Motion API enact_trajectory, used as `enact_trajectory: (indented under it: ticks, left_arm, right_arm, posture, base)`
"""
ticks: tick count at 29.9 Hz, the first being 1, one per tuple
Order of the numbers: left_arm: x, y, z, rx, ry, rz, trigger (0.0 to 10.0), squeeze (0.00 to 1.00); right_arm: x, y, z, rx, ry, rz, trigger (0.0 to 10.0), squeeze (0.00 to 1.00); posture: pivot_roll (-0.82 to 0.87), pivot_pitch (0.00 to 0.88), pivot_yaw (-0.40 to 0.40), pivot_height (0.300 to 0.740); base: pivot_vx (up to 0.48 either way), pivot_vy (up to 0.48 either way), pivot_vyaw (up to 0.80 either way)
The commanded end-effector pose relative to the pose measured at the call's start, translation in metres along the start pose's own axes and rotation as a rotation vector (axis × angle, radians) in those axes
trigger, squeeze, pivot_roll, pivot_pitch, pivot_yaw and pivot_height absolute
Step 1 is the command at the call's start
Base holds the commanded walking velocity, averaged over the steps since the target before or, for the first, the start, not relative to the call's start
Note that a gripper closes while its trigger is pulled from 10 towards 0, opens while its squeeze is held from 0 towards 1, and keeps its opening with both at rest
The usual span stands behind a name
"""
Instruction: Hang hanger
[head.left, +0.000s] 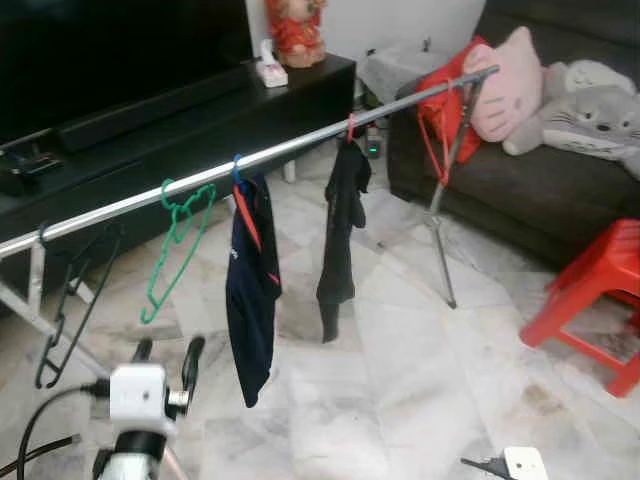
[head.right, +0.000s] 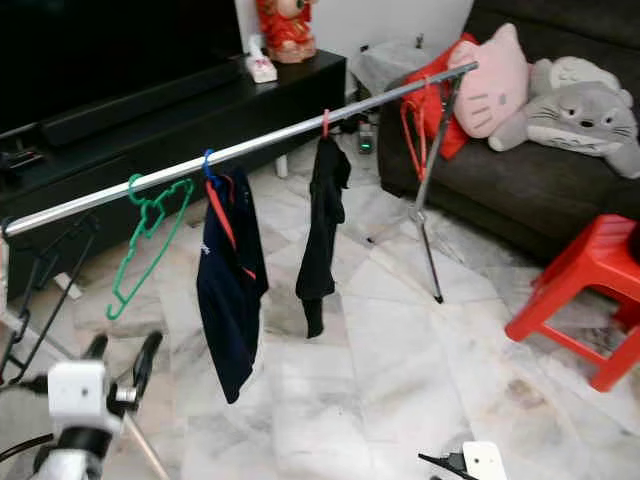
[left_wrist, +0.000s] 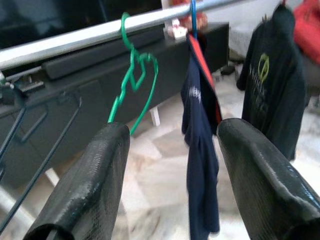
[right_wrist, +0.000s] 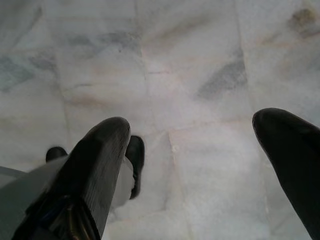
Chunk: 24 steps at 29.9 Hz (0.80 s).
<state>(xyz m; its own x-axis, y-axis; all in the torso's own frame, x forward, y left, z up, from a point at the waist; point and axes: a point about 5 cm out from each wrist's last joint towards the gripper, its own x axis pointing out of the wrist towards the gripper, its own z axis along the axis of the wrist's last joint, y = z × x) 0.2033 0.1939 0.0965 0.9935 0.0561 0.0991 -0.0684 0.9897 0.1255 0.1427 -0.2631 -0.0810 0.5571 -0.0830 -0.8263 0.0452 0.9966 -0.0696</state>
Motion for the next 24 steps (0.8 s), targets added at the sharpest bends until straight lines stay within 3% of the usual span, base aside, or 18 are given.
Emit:
enact_trajectory:
  ticks: [1, 7, 24]
  left_arm:
    - [0.004, -0.005, -0.006, -0.008, 0.038, -0.004, 10.0, 0.0]
    - [0.015, -0.013, 0.002, -0.039, 0.05, -0.021, 10.0, 0.0]
    - [0.017, -0.017, -0.006, -0.046, 0.075, -0.046, 10.0, 0.0]
  right_arm:
    - [-0.001, 0.0, -0.005, -0.003, 0.016, 0.001, 10.0, 0.0]
    - [-0.001, 0.0, -0.006, -0.015, 0.027, -0.002, 10.0, 0.0]
    - [-0.001, 0.001, -0.006, -0.022, 0.026, 0.0, 10.0, 0.0]
  posture:
    - [-0.07, 0.0, 0.033, 0.74]
    - [-0.09, 0.0, 0.042, 0.74]
    - [-0.1, 0.0, 0.05, 0.74]
  base:
    - [0.0, 0.0, 0.0]
    - [0.0, 0.0, 0.0]
    - [0.0, 0.0, 0.0]
